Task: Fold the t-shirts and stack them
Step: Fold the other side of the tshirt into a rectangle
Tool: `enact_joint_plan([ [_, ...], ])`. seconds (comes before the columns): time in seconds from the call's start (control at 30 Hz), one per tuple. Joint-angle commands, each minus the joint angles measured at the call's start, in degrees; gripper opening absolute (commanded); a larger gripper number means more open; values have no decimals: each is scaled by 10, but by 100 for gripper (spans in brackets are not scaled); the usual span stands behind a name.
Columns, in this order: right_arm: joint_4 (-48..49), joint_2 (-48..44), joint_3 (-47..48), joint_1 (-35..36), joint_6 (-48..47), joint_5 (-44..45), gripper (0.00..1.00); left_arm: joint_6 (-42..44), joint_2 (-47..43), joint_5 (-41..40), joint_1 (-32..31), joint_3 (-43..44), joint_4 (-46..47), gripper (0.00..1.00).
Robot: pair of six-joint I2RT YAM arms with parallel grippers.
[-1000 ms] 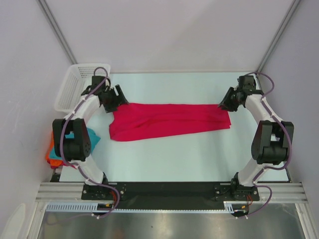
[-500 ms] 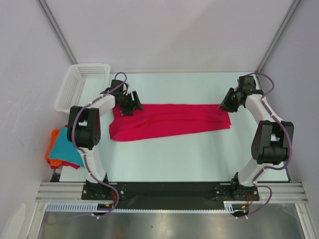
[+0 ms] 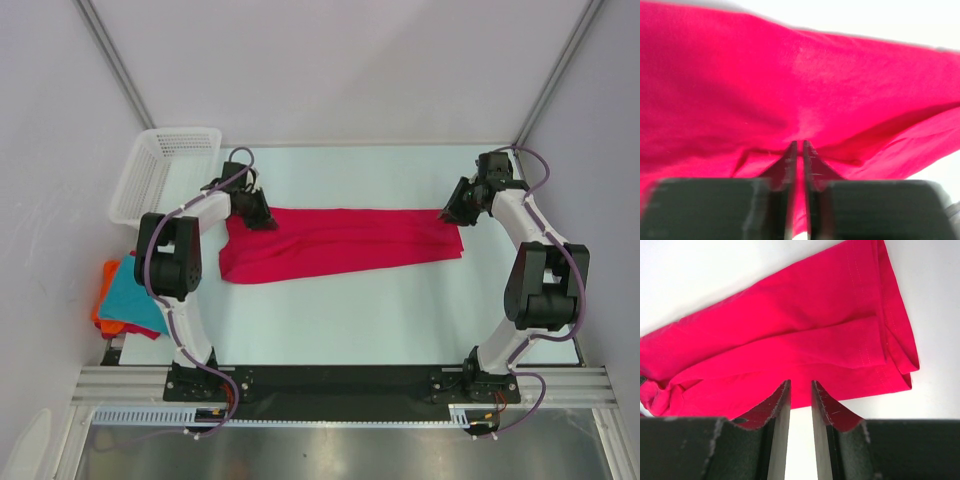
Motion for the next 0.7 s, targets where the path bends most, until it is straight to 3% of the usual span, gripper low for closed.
enact_joint_plan([
  [0.0, 0, -18, 9, -1, -9, 9, 28, -1, -9, -1, 1, -8, 8, 0],
  [0.23, 0, -20, 5, -3, -12, 9, 27, 2, -23, -31, 1, 1, -21, 3],
  [0.27, 0, -19, 4, -3, -12, 9, 27, 3, -27, -41, 1, 6, -36, 20],
  [0.33, 1, -19, 2, -3, -13, 9, 27, 8, -42, -72, 1, 5, -42, 43],
  [0.37, 2, -19, 1, -3, -13, 10, 27, 10, -46, -80, 1, 4, -48, 60],
  [0.4, 3, -19, 1, -3, -13, 9, 27, 12, -48, -98, 1, 4, -52, 64],
  [0.67, 5, -21, -5, -3, -12, 9, 27, 8, -47, -97, 1, -25, -42, 67],
])
